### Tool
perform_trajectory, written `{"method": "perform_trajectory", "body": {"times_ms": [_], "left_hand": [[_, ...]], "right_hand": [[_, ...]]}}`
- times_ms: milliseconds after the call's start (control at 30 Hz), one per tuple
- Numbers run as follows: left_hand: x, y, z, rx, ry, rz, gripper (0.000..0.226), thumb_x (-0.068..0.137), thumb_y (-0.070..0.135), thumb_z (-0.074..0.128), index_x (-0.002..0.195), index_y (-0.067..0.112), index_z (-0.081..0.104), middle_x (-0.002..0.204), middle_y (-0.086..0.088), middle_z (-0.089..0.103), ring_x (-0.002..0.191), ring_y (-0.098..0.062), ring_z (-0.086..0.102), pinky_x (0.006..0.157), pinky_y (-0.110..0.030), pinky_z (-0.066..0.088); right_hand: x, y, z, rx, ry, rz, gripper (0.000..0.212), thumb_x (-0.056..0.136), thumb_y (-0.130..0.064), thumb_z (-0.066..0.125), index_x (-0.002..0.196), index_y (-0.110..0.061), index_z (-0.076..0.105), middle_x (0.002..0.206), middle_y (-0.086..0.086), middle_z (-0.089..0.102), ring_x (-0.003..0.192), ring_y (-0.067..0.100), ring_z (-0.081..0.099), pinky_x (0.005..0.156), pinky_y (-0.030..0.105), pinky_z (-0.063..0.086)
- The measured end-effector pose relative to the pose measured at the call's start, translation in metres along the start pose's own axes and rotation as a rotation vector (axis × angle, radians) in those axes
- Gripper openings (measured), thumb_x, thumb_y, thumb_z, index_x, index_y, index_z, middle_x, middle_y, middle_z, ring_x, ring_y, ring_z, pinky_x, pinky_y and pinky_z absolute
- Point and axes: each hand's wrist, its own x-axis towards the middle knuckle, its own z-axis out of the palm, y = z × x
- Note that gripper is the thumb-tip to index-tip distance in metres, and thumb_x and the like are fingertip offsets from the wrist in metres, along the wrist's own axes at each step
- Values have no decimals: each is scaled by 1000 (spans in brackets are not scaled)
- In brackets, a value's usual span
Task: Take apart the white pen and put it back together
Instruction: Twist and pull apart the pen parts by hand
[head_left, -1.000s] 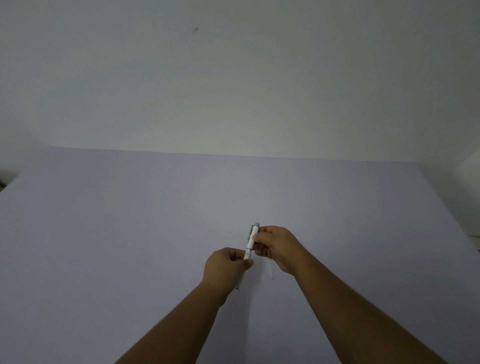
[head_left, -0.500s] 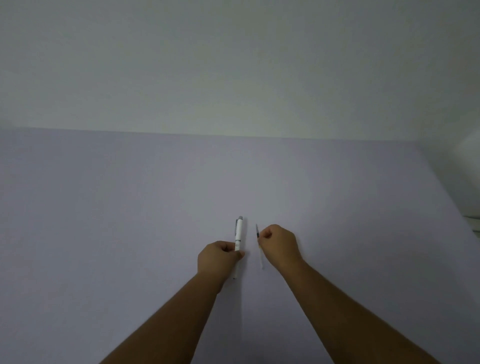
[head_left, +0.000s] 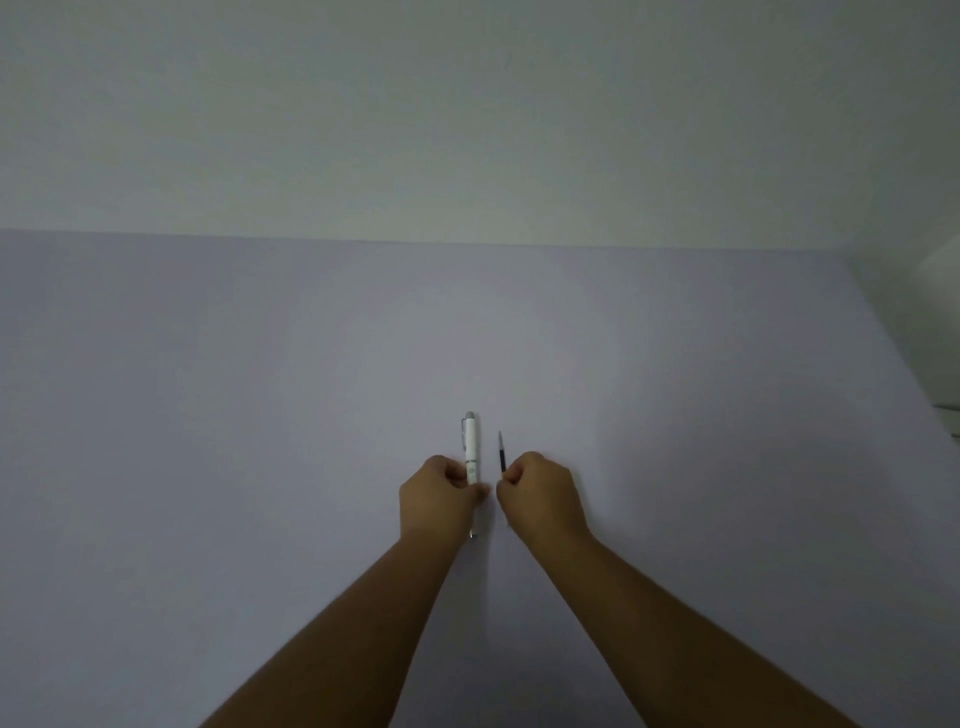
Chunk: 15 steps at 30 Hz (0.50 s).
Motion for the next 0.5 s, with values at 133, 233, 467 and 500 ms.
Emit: {"method": "perform_trajectory", "body": {"times_ms": [133, 233, 467, 500], "left_hand": [[1, 0, 1, 14, -6, 0, 15, 82, 21, 74, 89, 14, 63, 78, 3, 62, 59, -1, 51, 46, -11, 34], [2, 1, 1, 12, -12, 1, 13, 82, 20, 73, 89, 15, 63, 77, 5, 61, 58, 0, 51, 45, -9, 34], [1, 2, 0, 2, -19, 1, 14, 82, 21, 73, 87, 14, 62, 72, 6, 59, 57, -2, 51, 32, -8, 38], [0, 2, 0, 1, -18, -1, 14, 82, 22, 73, 86, 15, 62, 73, 6, 59, 57, -2, 51, 33, -9, 38]], "right_hand": [[0, 0, 1, 9, -2, -4, 13, 85, -17, 54, 91, -11, 64, 94, 10, 71, 86, 28, 69, 79, 42, 58], [0, 0, 1, 16, -7, -1, 13, 85, -19, 55, 91, -13, 64, 94, 8, 71, 86, 27, 69, 79, 42, 57], [1, 0, 2, 18, -7, -7, 13, 86, -22, 55, 91, -13, 64, 94, 8, 71, 87, 27, 68, 80, 42, 57], [1, 0, 2, 15, -7, -9, 14, 86, -22, 55, 91, -13, 64, 94, 8, 71, 87, 27, 68, 80, 42, 57]]}}
